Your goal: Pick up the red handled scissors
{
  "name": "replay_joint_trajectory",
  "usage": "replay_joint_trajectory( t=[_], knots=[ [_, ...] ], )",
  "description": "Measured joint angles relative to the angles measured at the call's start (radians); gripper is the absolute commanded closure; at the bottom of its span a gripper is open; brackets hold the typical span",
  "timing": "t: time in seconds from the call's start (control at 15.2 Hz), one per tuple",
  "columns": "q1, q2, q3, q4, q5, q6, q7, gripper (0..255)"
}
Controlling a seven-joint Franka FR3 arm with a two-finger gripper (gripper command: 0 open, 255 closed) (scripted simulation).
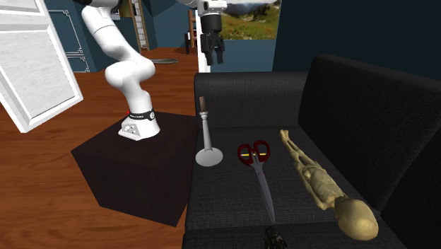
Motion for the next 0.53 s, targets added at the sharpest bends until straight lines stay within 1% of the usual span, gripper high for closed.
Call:
replay_joint_trajectory(
  t=[0.26, 0.53],
  knots=[
    [-0.035, 0.148, 0.022, 0.03, -0.007, 0.092, 0.119, 0],
    [-0.064, 0.291, 0.035, 0.082, -0.02, 0.156, 0.236, 0]
  ],
)
